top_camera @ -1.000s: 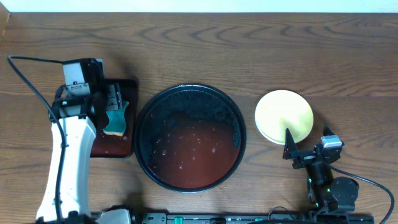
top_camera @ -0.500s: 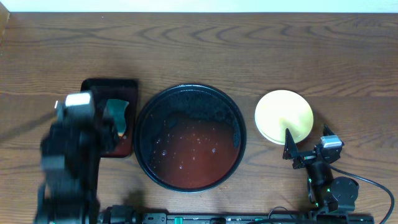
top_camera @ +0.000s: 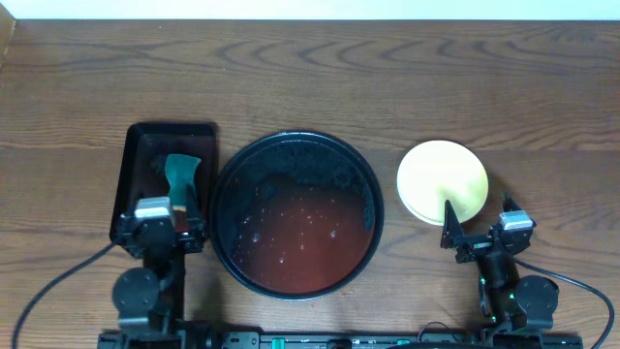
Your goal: Clean dirty plates on tray and stack at the side
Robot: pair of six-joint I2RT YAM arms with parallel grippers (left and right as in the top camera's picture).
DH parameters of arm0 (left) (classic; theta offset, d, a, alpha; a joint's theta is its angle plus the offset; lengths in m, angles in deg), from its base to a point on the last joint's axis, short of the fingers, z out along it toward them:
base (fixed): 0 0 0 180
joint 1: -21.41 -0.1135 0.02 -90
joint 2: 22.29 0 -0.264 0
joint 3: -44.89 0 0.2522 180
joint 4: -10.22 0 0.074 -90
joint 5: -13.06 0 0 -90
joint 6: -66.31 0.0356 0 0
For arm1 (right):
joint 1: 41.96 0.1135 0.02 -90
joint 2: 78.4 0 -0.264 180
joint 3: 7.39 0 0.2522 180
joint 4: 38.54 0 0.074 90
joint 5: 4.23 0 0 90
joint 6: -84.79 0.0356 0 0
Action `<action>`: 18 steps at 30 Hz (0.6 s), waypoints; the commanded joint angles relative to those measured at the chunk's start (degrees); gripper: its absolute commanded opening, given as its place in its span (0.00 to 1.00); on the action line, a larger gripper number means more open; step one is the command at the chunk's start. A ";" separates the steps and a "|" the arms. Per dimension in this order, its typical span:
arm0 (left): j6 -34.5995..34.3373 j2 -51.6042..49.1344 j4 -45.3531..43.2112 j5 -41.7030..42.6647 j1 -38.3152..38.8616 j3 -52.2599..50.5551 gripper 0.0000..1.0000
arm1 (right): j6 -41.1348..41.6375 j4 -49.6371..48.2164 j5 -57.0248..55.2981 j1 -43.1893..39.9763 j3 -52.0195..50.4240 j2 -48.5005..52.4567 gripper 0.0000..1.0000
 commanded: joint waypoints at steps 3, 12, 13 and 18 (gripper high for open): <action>0.00 6.49 -6.34 0.79 0.26 -9.84 0.75 | 0.37 0.22 0.50 0.52 -0.07 -0.17 0.99; 1.66 8.31 -1.44 0.68 0.22 -15.23 0.75 | 0.37 0.22 0.50 0.52 -0.07 -0.17 0.99; 1.66 8.33 -1.49 0.72 0.22 -15.23 0.75 | 0.37 0.22 0.50 0.52 -0.07 -0.17 0.99; 1.66 8.31 -1.55 0.74 0.22 -15.23 0.75 | 0.37 0.22 0.50 0.52 -0.07 -0.17 0.99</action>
